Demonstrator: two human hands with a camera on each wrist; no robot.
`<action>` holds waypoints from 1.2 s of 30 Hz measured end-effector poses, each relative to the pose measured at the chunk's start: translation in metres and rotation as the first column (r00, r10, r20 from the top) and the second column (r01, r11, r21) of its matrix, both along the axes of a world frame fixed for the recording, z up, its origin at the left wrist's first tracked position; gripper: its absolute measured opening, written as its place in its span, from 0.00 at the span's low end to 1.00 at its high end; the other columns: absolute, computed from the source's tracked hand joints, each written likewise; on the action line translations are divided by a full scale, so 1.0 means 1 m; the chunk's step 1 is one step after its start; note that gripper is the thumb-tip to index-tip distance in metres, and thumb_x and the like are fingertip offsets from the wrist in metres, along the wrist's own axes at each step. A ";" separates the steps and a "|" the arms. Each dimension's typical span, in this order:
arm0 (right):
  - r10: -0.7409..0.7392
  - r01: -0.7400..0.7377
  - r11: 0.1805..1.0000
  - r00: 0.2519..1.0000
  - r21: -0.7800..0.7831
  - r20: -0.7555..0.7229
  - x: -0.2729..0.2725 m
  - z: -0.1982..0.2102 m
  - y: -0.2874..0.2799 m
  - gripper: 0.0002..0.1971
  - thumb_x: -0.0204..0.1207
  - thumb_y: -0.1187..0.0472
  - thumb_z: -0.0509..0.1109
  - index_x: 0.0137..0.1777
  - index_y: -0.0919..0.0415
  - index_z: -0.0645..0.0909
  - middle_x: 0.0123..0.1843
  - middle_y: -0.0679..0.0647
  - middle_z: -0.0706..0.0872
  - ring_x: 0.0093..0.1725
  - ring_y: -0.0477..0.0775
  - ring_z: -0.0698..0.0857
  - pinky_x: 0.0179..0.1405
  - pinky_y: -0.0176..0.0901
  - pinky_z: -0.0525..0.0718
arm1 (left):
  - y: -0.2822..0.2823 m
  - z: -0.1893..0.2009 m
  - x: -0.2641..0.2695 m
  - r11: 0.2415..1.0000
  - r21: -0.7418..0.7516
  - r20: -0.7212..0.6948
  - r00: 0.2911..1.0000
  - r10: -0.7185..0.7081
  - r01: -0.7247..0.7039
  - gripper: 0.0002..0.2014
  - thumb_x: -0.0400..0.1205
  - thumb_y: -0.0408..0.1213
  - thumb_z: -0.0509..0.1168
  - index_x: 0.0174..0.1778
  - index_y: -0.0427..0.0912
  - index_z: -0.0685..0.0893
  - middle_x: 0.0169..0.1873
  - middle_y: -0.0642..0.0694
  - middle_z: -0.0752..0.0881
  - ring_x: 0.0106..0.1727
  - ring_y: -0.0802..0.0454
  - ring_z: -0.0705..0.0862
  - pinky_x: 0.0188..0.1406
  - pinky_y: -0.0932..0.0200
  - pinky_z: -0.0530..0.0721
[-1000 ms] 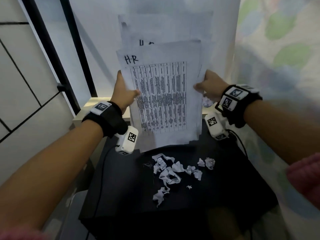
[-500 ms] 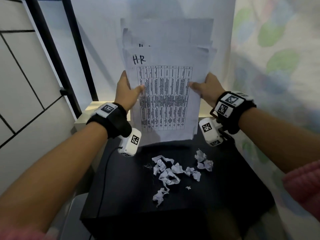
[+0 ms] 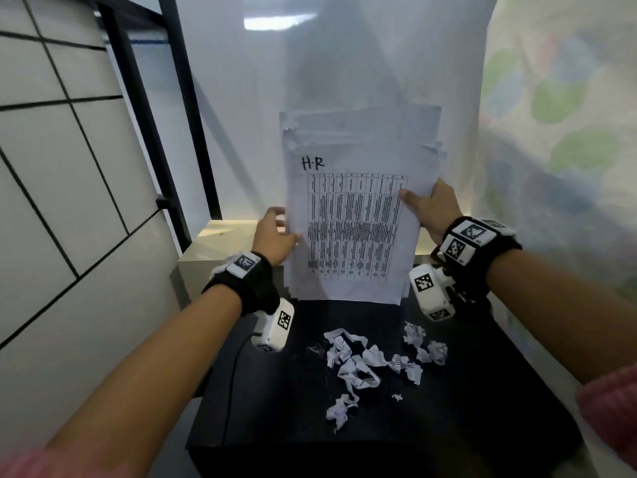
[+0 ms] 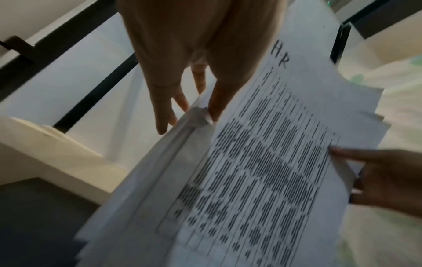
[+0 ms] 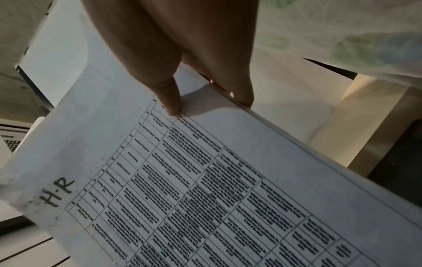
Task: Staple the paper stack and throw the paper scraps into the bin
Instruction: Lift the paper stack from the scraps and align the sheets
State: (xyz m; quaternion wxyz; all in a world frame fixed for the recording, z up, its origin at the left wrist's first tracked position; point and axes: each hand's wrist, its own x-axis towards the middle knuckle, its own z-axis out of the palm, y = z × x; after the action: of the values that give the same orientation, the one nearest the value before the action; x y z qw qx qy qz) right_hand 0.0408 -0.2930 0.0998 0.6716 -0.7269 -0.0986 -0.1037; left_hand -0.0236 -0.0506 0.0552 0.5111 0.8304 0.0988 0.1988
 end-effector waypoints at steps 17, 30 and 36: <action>0.009 -0.009 1.000 1.000 0.003 -0.013 -0.002 0.008 0.001 0.20 0.74 0.66 0.72 0.66 0.69 0.76 0.59 0.65 0.85 0.57 0.64 0.85 0.61 0.65 0.83 | 0.013 -0.057 -0.021 0.961 0.249 -0.428 0.904 -0.005 0.123 0.42 0.70 0.46 0.77 0.76 0.36 0.65 0.73 0.37 0.74 0.72 0.41 0.75 0.69 0.51 0.75; 0.007 0.001 0.997 0.994 -0.077 0.113 -0.016 0.014 0.014 0.23 0.74 0.62 0.72 0.69 0.64 0.74 0.66 0.62 0.82 0.65 0.62 0.82 0.67 0.63 0.80 | -0.023 0.035 0.006 0.982 0.152 0.268 0.952 -0.149 0.111 0.28 0.85 0.39 0.55 0.81 0.42 0.57 0.74 0.37 0.70 0.77 0.44 0.68 0.77 0.50 0.64; 0.040 -0.045 0.999 0.987 0.028 0.156 -0.023 0.017 0.006 0.25 0.72 0.60 0.74 0.67 0.63 0.72 0.64 0.58 0.83 0.63 0.60 0.83 0.66 0.63 0.81 | -0.020 0.053 -0.009 0.992 -0.027 0.361 0.927 -0.103 0.120 0.15 0.86 0.37 0.57 0.64 0.36 0.64 0.54 0.43 0.76 0.54 0.50 0.78 0.58 0.52 0.80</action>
State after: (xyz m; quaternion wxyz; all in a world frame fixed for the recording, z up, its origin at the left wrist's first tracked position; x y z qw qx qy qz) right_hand 0.0176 -0.2871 0.1173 0.6752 -0.7038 -0.1644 -0.1474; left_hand -0.0323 -0.0705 0.1078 0.5511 0.7716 -0.0386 0.3152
